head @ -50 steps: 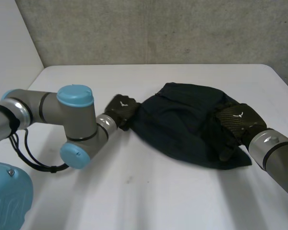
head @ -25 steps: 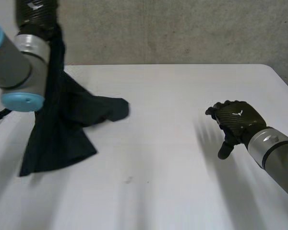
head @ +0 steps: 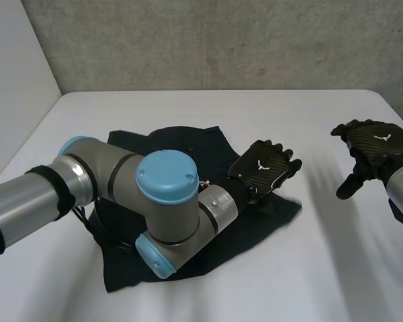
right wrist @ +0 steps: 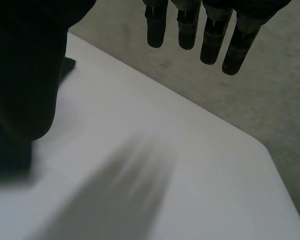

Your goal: Fold the shorts.

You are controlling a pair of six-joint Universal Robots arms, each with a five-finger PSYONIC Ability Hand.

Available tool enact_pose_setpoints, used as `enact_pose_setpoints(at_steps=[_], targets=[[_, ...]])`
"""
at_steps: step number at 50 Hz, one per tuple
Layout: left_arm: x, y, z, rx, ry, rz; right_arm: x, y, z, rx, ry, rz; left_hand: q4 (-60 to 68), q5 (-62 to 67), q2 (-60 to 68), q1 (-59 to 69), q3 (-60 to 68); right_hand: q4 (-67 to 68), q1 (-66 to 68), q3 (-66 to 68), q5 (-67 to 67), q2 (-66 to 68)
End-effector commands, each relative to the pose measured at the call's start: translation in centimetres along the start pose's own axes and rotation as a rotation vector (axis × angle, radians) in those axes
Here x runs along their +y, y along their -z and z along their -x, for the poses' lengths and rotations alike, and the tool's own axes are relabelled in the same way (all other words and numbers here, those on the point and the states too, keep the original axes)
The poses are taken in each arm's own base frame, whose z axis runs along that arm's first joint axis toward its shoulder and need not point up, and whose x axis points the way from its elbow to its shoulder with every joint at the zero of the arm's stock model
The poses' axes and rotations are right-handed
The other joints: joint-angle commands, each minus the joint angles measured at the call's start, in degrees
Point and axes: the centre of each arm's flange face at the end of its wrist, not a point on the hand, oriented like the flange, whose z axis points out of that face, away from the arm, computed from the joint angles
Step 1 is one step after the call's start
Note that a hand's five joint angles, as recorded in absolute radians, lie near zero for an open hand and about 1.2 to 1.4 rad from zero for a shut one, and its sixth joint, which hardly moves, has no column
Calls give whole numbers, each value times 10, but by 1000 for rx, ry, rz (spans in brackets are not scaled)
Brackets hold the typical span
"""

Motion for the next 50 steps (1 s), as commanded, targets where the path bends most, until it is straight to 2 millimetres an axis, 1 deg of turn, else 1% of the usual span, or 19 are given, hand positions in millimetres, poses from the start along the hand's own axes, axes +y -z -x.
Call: enact_pose_setpoints(at_steps=[1, 2, 4, 5, 6, 9, 10, 12, 13, 17, 24, 28, 32, 35, 36, 37, 38, 44, 50], targets=[[-40, 21, 33, -111, -73, -12, 2, 4, 20, -192, 103, -38, -100, -97, -103, -78, -106, -34, -2, -18, -28, -23], [-40, 32, 48, -175, -68, 34, 2, 6, 25, -243, 150, -56, -99, -96, -101, -77, -104, -34, -2, -18, -28, -23], [-41, 47, 63, -246, -55, 86, 5, 8, 31, -295, 207, -69, -99, -96, -101, -77, -104, -34, -2, -18, -28, -23], [-42, 53, 66, -272, -50, 107, 6, 9, 33, -314, 231, -75, -99, -96, -101, -77, -104, -34, -2, -18, -28, -23], [-43, 67, 71, -322, -40, 159, 9, 12, 39, -357, 277, -82, -97, -94, -100, -75, -102, -34, -2, -18, -28, -23], [-38, 90, 70, -393, -18, 253, 15, 15, 47, -419, 343, -96, -94, -91, -96, -72, -99, -8, 24, 8, -2, 3], [-33, 103, 69, -436, 2, 312, 19, 14, 49, -431, 357, -93, -92, -89, -94, -70, -97, -4, 27, 11, 1, 6], [-25, 118, 66, -485, 32, 376, 28, 11, 52, -454, 373, -75, -89, -86, -91, -67, -94, 6, 37, 21, 11, 16], [-21, 127, 64, -516, 51, 411, 38, 6, 54, -473, 382, -48, -82, -79, -84, -60, -87, 12, 44, 28, 18, 23], [-1, 167, 49, -594, 141, 554, 58, -9, 59, -502, 399, -6, -15, -12, -18, 7, -20, 39, 71, 55, 45, 50], [11, 206, 24, -566, 207, 676, 69, -32, 64, -490, 437, -56, 11, 14, 8, 33, 5, 244, 276, 260, 250, 255], [18, 216, 18, -565, 209, 720, 75, -39, 66, -496, 436, -50, 9, 12, 6, 31, 4, 265, 296, 280, 270, 276], [23, 220, 16, -563, 214, 739, 77, -41, 72, -512, 430, -49, 11, 14, 8, 33, 5, 354, 385, 369, 359, 365], [29, 221, 18, -571, 221, 757, 77, -41, 73, -517, 428, -51, 11, 14, 8, 33, 5, 461, 493, 477, 467, 472], [30, 220, 18, -571, 222, 762, 77, -41, 74, -522, 427, -52, 11, 14, 8, 33, 5, 523, 555, 539, 529, 534], [34, 220, 18, -572, 223, 768, 77, -40, 75, -530, 424, -52, 12, 15, 10, 34, 7, 645, 677, 661, 651, 656], [36, 218, 18, -573, 223, 766, 78, -40, 76, -532, 424, -51, 16, 19, 13, 38, 10, 666, 698, 682, 672, 677], [50, 205, 28, -616, 218, 716, 77, -36, 85, -554, 419, -54, 125, 128, 122, 147, 120, 666, 698, 682, 672, 677], [66, 199, 38, -642, 223, 748, 71, -39, 83, -537, 299, -34, 130, 133, 128, 152, 125, 666, 698, 682, 672, 677]])
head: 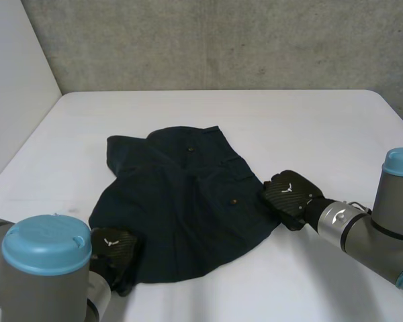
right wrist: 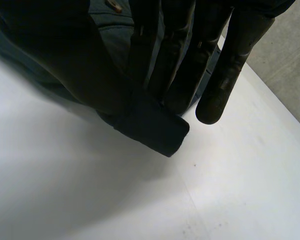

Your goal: Fold the shorts.

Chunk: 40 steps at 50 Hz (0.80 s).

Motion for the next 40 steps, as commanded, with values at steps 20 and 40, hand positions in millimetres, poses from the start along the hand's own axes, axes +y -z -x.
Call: enact_pose_setpoints(at_steps=[20, 40], targets=[[-57, -6, 27, -99, 2, -205, -22, 11, 6, 0, -193, 95, 463, 467, 465, 459, 465, 120, 259, 122, 145, 129], [-207, 185, 83, -139, 53, -799, -213, 173, -80, 361, -211, -356, 463, 467, 465, 459, 465, 120, 259, 122, 145, 129]])
